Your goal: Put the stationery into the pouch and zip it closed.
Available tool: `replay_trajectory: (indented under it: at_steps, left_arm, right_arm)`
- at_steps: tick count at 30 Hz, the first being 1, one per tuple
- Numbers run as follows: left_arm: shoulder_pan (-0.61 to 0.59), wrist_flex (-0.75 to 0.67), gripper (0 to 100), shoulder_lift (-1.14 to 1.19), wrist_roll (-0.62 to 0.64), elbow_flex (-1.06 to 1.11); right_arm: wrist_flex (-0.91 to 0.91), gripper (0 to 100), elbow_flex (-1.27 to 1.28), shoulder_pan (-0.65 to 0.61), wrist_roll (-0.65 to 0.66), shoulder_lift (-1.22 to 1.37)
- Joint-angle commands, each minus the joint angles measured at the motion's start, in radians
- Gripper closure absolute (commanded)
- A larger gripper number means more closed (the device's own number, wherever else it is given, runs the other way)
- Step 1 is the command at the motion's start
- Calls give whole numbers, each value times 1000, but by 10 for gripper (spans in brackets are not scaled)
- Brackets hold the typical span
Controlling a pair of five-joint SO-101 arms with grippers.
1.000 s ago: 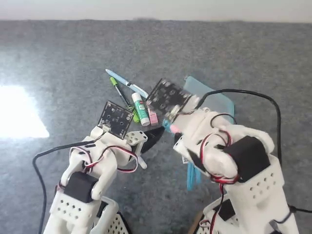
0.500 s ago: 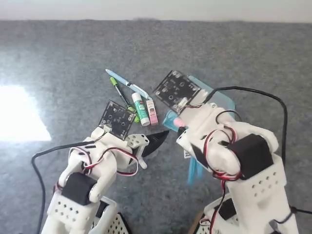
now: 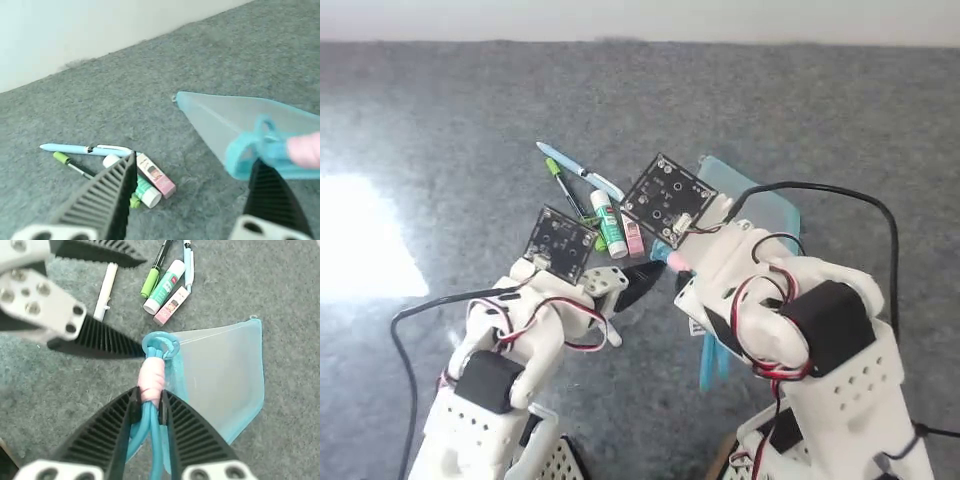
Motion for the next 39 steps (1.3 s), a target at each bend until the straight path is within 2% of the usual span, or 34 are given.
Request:
replay_trajectory:
  at_steps: [1, 7, 10, 12, 15, 21, 26, 32, 39]
  left_arm:
    - [-29, -64, 668, 9, 6, 10]
    - [20, -87, 694, 8, -31, 48]
    - [8, -26, 692, -2, -31, 4]
    - [-31, 60, 682, -2, -28, -67]
    - [-26, 178, 651, -2, -15, -130]
    - [32, 206, 646, -2, -17, -131]
    - [34, 192, 647, 3, -26, -122]
    - [40, -28, 667, 8, -29, 24]
    - [48, -38, 668, 9, -26, 28]
  right_arm:
    - [33, 991, -44, -13, 14, -30]
    - [31, 991, -57, -13, 14, -30]
    - [31, 991, -55, -7, 14, -25]
    - [31, 991, -55, -5, 12, -21]
    - [22, 991, -57, -5, -6, -19]
    - [22, 991, -58, -5, -12, -19]
    - [22, 991, -60, -8, -14, -22]
    - [33, 991, -71, -13, -11, -30]
    - [33, 991, -72, -16, -12, -30]
